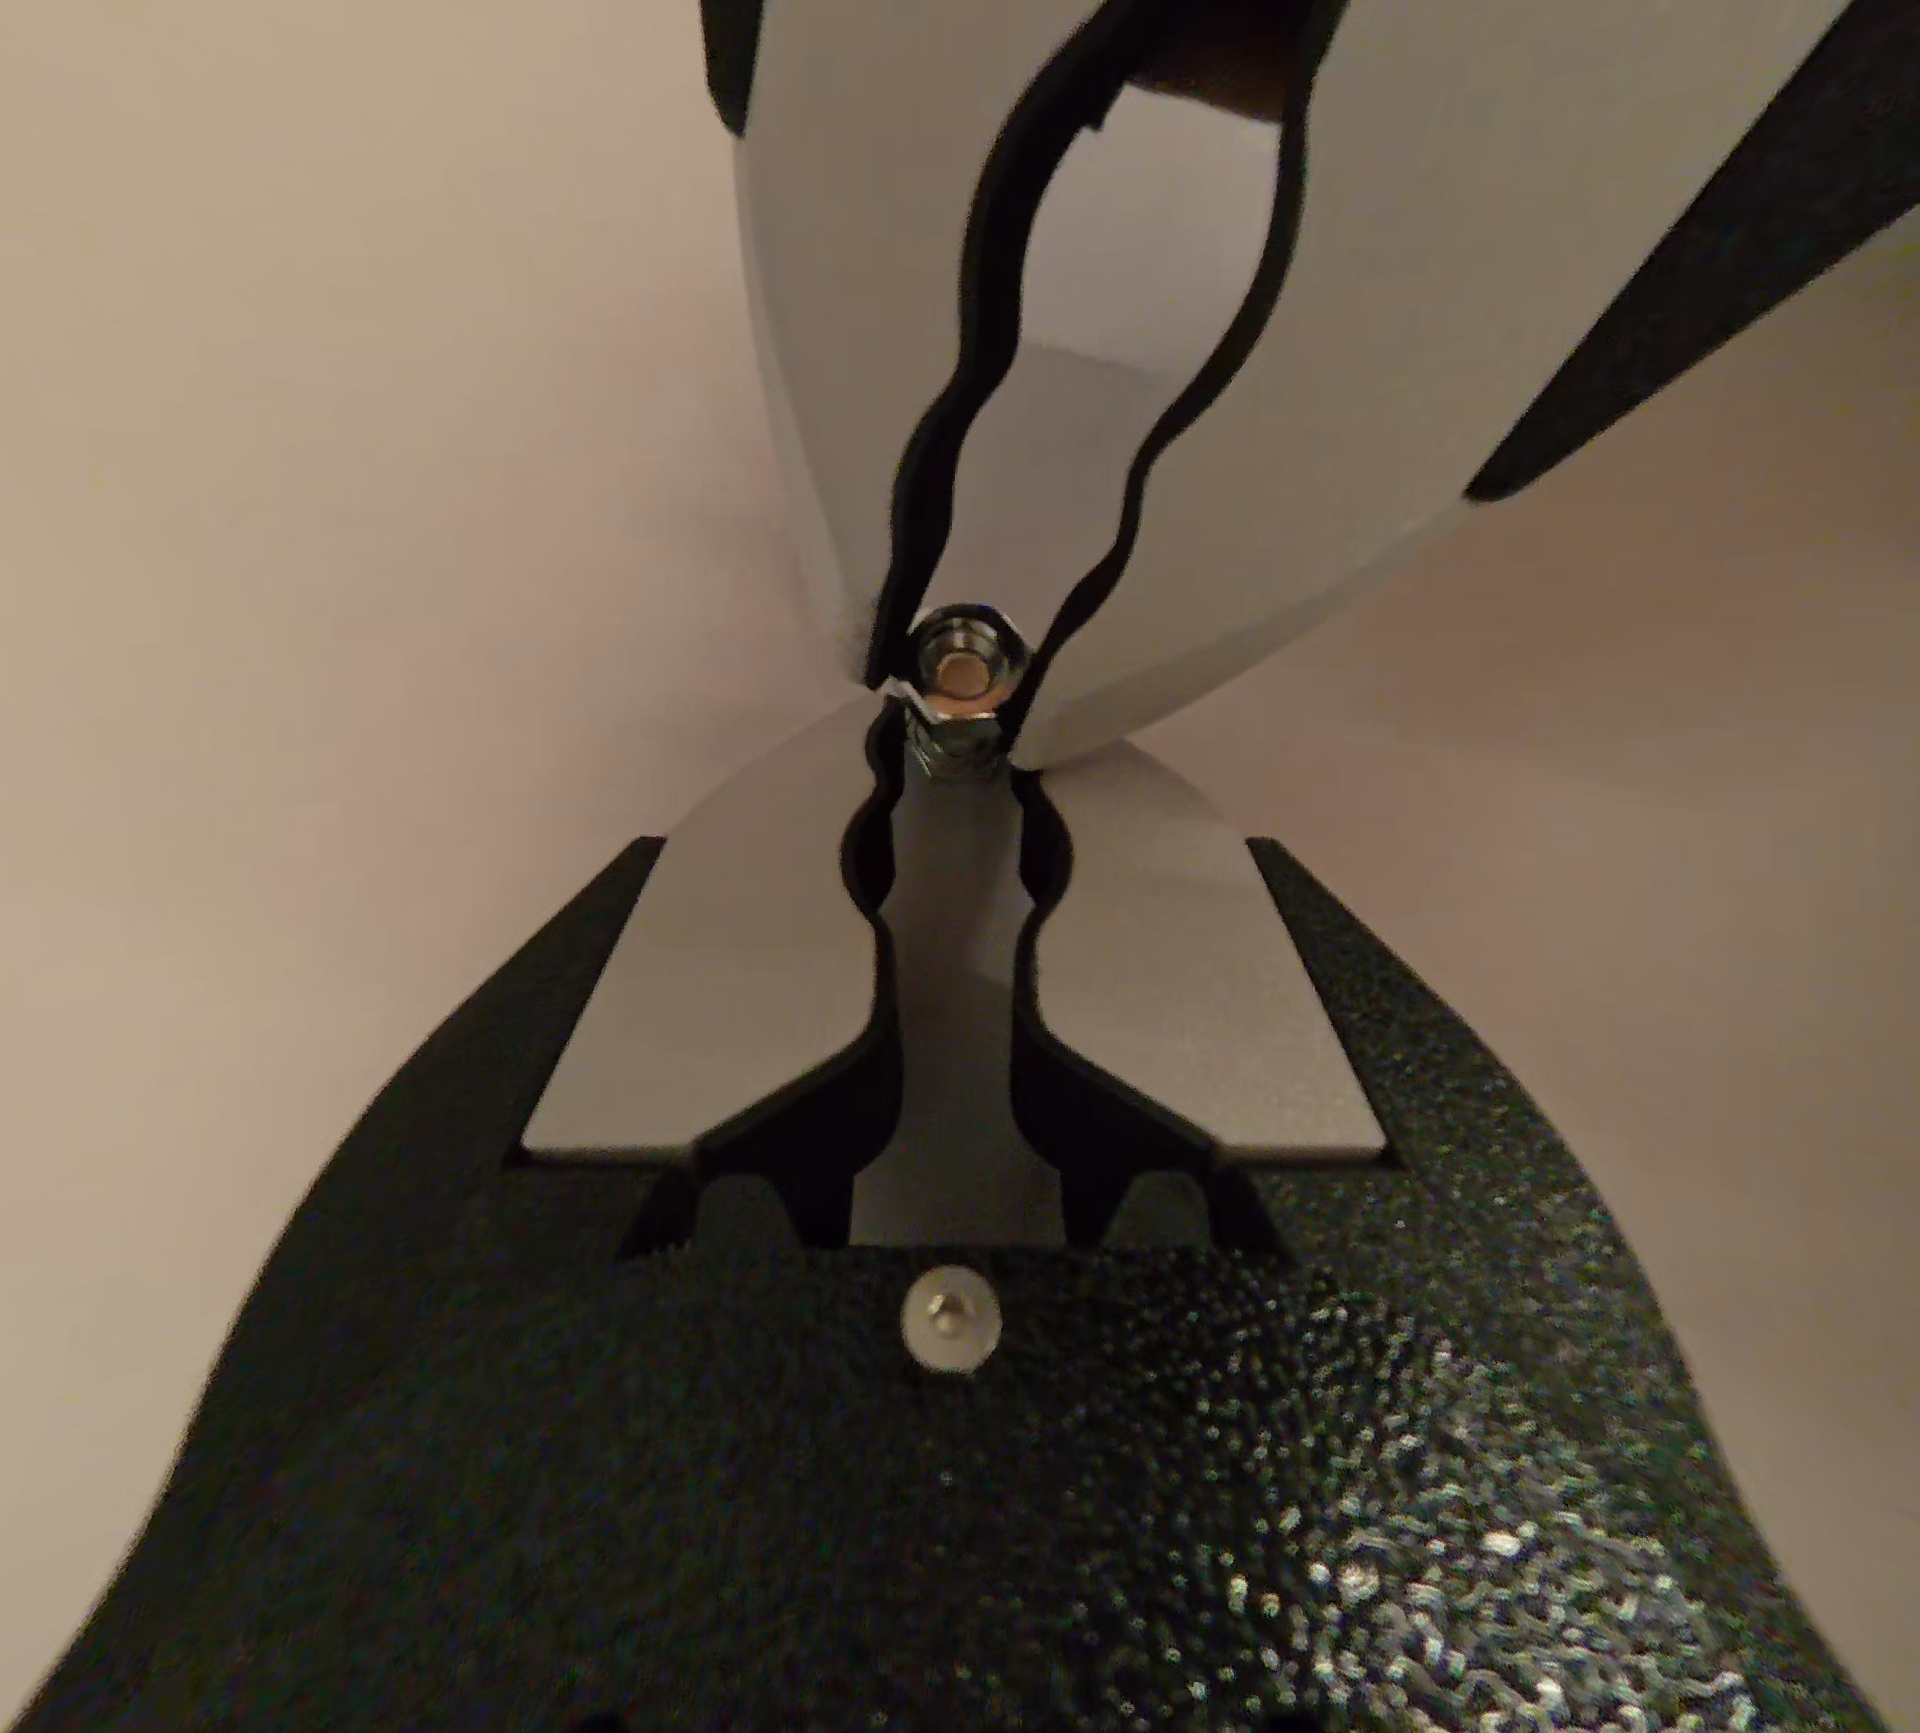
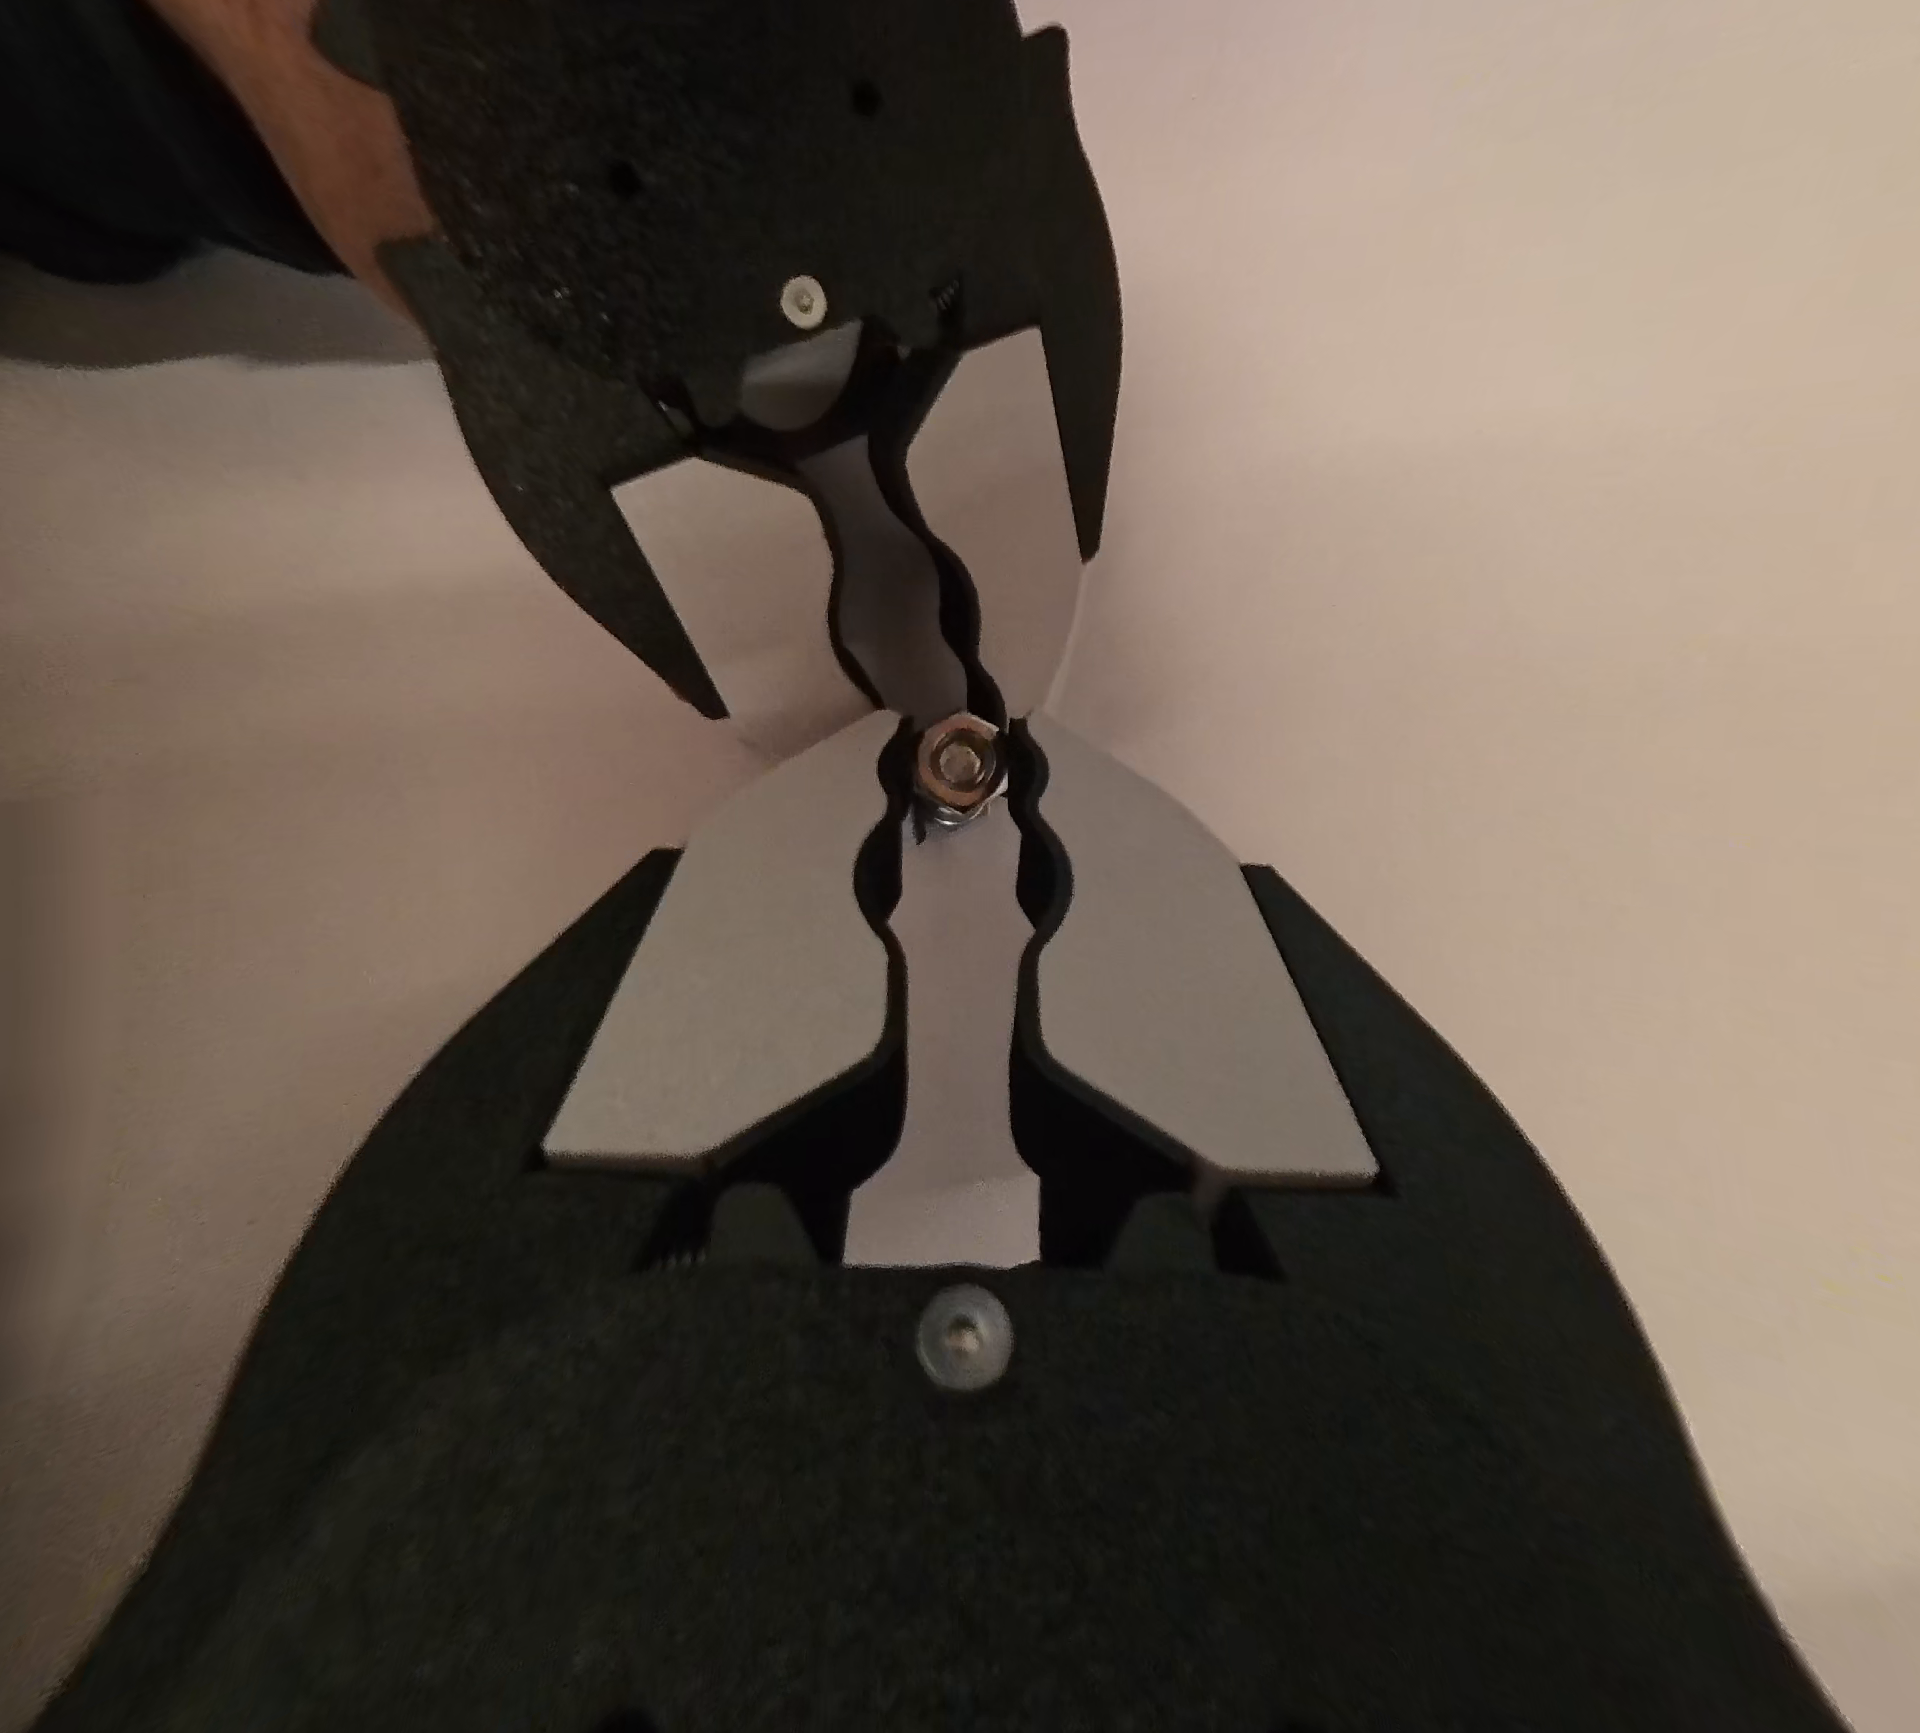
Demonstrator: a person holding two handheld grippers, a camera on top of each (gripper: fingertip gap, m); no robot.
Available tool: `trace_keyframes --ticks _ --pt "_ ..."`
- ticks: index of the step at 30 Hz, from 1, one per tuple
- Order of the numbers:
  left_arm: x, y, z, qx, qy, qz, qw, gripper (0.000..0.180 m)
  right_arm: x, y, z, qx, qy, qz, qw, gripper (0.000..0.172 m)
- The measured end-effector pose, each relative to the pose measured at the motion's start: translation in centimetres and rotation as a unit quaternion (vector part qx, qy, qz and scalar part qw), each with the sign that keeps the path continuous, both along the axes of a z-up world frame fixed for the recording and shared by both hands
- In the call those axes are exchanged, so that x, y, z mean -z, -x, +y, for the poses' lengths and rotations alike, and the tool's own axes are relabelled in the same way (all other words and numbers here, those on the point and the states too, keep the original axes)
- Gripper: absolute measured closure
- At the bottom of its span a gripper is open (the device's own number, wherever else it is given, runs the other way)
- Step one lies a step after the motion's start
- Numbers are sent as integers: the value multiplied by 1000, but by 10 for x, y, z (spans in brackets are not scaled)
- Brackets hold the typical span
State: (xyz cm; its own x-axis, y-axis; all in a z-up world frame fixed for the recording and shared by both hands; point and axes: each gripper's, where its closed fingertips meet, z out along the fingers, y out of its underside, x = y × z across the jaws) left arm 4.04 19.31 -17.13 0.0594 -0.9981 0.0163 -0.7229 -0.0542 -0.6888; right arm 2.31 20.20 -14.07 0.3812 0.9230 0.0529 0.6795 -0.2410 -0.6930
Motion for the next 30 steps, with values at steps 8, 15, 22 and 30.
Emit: trace_keyframes --ticks 8,15,22,30 --pt "1 1 -1 -1 -2 -1 1000 161 1 1 -1 -15 6 -36 999 155" --pt "0 4 -1 -10 9 -8 1000 157 1 4 -1 -15 8 -35 999 154" --pt "-1 4 -3 -7 14 -11 1000 155 5 0 -1 -9 5 -48 999 153" --pt "-1 4 -2 -10 10 -10 1000 156 6 -2 -1 -6 10 -31 999 156"
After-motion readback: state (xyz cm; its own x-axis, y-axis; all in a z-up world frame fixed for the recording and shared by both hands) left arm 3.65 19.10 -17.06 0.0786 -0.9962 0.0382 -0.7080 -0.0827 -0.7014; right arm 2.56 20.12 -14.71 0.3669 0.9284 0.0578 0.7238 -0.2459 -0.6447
